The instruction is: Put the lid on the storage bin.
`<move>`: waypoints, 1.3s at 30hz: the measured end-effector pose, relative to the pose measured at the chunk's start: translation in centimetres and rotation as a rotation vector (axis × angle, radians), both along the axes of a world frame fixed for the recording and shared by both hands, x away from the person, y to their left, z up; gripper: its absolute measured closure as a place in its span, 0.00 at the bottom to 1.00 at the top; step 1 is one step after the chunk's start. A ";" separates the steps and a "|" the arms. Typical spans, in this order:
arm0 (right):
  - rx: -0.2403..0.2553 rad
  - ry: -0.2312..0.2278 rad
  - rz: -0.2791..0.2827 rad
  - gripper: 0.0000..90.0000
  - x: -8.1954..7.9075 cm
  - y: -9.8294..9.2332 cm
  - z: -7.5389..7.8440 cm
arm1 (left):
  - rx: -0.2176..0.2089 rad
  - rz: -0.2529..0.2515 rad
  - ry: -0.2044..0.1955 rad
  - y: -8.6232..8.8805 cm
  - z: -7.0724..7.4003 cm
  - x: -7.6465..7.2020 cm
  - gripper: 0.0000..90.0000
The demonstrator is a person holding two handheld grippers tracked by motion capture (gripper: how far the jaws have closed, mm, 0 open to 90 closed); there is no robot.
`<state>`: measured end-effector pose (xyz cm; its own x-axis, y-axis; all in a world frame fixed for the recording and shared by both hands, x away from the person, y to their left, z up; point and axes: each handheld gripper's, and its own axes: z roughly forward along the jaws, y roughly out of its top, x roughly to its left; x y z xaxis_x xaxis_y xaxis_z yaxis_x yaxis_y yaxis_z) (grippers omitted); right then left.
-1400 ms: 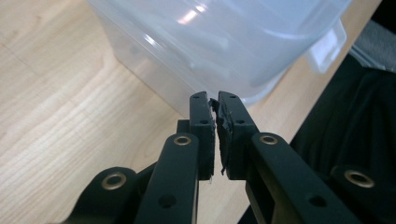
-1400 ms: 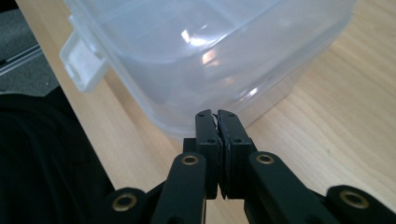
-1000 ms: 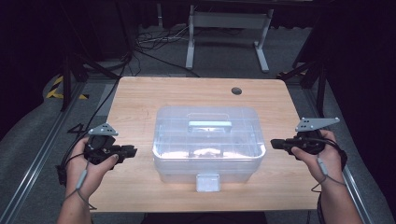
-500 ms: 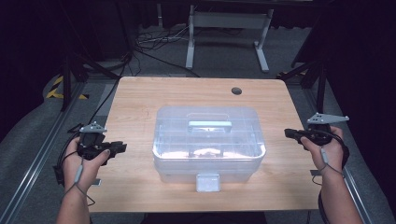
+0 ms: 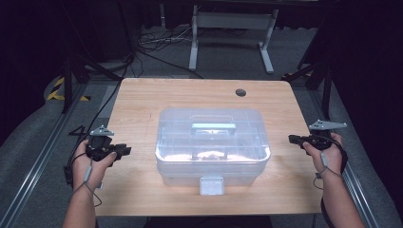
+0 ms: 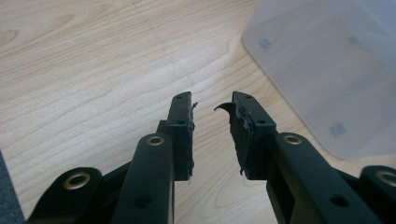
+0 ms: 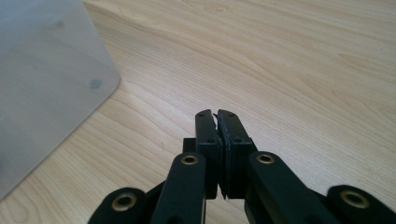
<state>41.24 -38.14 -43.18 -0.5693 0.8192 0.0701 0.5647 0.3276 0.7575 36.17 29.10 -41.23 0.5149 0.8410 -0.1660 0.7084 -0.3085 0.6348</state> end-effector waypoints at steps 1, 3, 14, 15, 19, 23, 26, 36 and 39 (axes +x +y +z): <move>0.005 0.009 -0.004 0.98 0.1 0.0 -0.3 | -0.006 0.002 0.016 0.0 -0.2 0.0 0.78; 0.016 0.013 -0.007 0.98 0.2 -0.1 -0.8 | 0.006 0.001 0.014 0.0 -0.7 0.2 0.78; 0.036 0.021 -0.002 0.98 1.0 0.6 -3.4 | 0.038 -0.020 0.020 -0.6 -2.5 0.8 0.77; 0.036 0.023 -0.003 0.98 1.0 0.7 -3.6 | 0.045 -0.025 0.024 -0.7 -2.6 0.9 0.77; 0.027 0.012 0.005 0.97 1.1 1.1 -4.0 | 0.070 -0.038 -0.005 -1.2 -3.3 1.1 0.77; 0.016 0.003 -0.002 0.97 1.0 1.3 -4.2 | 0.074 -0.057 -0.021 -2.1 -4.0 1.1 0.77; 0.018 0.001 -0.006 0.97 0.9 1.2 -4.4 | 0.078 -0.064 -0.003 -2.3 -4.1 1.1 0.75; -0.024 -0.012 -0.008 0.89 0.7 2.2 -5.0 | 0.037 0.011 0.024 -2.1 -4.5 1.2 0.68; -0.011 -0.004 -0.025 0.72 0.8 2.4 -5.0 | 0.029 0.042 0.020 -2.0 -4.5 1.1 0.61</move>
